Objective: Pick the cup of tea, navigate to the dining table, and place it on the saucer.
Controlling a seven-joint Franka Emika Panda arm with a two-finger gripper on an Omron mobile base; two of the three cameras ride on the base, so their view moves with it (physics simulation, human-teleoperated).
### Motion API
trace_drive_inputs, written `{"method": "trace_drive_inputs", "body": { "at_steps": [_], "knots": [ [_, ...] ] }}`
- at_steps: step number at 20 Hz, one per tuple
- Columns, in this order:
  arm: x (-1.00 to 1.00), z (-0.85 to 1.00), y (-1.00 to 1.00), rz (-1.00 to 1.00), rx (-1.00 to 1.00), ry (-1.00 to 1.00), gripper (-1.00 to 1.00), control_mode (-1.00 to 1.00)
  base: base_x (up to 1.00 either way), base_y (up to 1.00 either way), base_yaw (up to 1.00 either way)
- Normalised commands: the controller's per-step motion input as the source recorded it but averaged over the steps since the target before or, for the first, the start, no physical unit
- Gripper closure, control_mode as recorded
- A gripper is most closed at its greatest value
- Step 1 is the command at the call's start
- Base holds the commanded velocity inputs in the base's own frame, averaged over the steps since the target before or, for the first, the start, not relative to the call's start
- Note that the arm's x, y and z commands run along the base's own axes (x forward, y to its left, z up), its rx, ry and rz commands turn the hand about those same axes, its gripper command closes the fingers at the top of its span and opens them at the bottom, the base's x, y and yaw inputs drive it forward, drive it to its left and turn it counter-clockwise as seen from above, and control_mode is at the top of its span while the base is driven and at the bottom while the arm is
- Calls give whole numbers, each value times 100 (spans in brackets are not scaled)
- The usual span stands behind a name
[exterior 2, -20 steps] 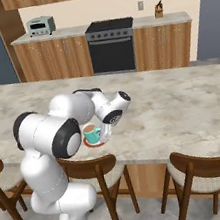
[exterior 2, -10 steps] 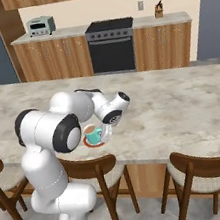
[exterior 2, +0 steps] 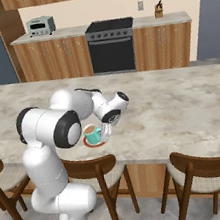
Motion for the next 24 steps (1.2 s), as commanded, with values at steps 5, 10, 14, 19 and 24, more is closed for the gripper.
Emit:
{"method": "trace_drive_inputs", "body": {
  "at_steps": [5,10,14,19,24],
  "knots": [
    [27,-7,2,0,0,0,100,-100,0,0,0],
    [10,-25,1,0,0,-2,100,-100,0,0,0],
    [0,-21,4,0,0,-1,100,-100,0,0,0],
    [0,-17,9,0,-2,0,-100,-100,0,0,0],
    [0,4,0,0,-3,0,-100,-100,0,0,0]
  ]
}}
